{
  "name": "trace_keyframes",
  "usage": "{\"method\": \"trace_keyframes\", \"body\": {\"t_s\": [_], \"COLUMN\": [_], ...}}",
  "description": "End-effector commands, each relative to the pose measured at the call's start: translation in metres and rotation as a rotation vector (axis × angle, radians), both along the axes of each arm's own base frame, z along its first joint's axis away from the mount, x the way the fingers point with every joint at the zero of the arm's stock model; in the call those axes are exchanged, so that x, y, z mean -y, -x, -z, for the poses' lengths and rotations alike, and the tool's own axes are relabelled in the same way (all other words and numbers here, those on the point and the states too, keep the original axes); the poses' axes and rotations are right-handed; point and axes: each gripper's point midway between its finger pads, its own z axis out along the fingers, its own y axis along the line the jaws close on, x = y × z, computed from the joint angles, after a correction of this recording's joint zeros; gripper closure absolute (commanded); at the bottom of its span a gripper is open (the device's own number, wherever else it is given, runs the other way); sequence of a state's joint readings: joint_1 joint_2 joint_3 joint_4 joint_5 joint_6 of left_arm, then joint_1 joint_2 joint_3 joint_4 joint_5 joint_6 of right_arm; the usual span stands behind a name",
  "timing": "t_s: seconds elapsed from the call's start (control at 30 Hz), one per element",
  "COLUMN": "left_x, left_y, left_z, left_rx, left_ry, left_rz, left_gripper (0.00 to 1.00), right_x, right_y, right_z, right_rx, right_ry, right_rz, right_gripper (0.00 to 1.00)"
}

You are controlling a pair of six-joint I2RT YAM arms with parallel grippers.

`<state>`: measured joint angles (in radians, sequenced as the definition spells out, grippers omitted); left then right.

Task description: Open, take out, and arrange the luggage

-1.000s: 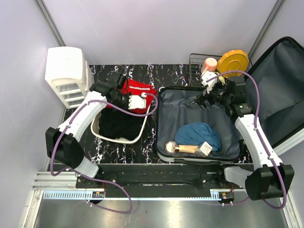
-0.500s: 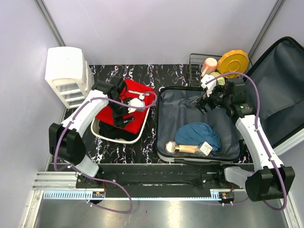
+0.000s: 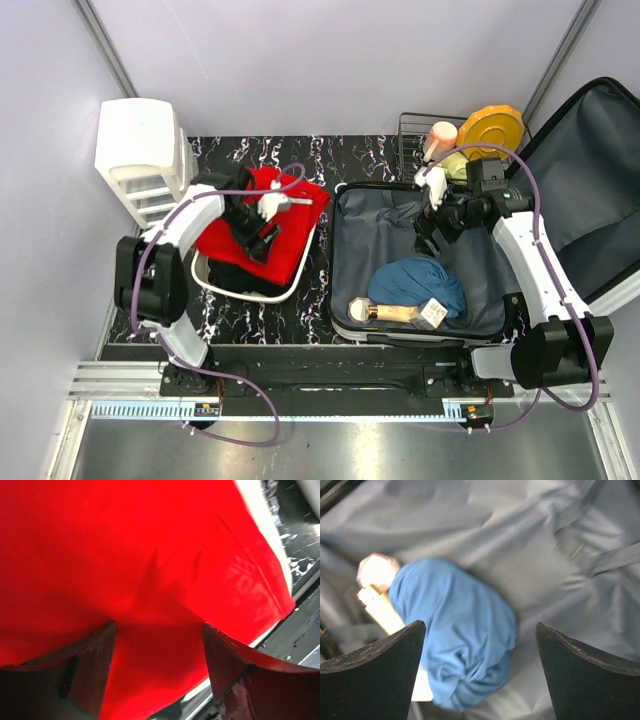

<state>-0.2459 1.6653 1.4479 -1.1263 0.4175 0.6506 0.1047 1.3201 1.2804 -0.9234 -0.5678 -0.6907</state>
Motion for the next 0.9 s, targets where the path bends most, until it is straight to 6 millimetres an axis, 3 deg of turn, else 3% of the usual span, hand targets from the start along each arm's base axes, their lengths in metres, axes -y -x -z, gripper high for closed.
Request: {"method": "trace_keyframes", "body": {"t_s": [0.0, 0.03, 0.13, 0.3, 0.43, 0.63, 0.7, 0.83, 0.87], "left_x": [-0.018, -0.022, -0.017, 0.008, 0.006, 0.006, 0.005, 0.004, 0.004], "left_y": [0.003, 0.006, -0.004, -0.019, -0.03, -0.031, -0.032, -0.036, -0.036], "left_z": [0.07, 0.087, 0.1, 0.067, 0.04, 0.031, 0.03, 0.024, 0.022], "left_rx": [-0.142, -0.182, -0.214, -0.17, -0.059, -0.031, -0.03, -0.009, -0.001], "left_ry": [-0.036, -0.046, -0.003, 0.181, 0.186, 0.188, 0.189, 0.194, 0.195], "left_rz": [-0.233, -0.252, -0.297, -0.239, -0.201, -0.189, -0.192, -0.202, -0.201], "left_gripper": [0.27, 0.26, 0.25, 0.21, 0.18, 0.18, 0.18, 0.18, 0.18], "right_x": [0.003, 0.003, 0.006, 0.017, 0.019, 0.013, 0.015, 0.02, 0.02], "right_y": [0.057, 0.064, 0.068, 0.065, 0.073, 0.093, 0.087, 0.063, 0.059], "right_z": [0.018, 0.027, 0.043, 0.079, 0.108, 0.15, 0.159, 0.154, 0.151], "right_rx": [-0.221, -0.255, -0.301, -0.329, -0.386, -0.585, -0.561, -0.448, -0.431], "right_ry": [0.028, 0.03, 0.049, 0.121, 0.139, 0.122, 0.141, 0.179, 0.183], "right_rz": [-0.093, -0.094, -0.096, -0.116, -0.174, -0.229, -0.225, -0.159, -0.147], "right_gripper": [0.0, 0.0, 0.0, 0.0, 0.0, 0.0, 0.02, 0.28, 0.55]}}
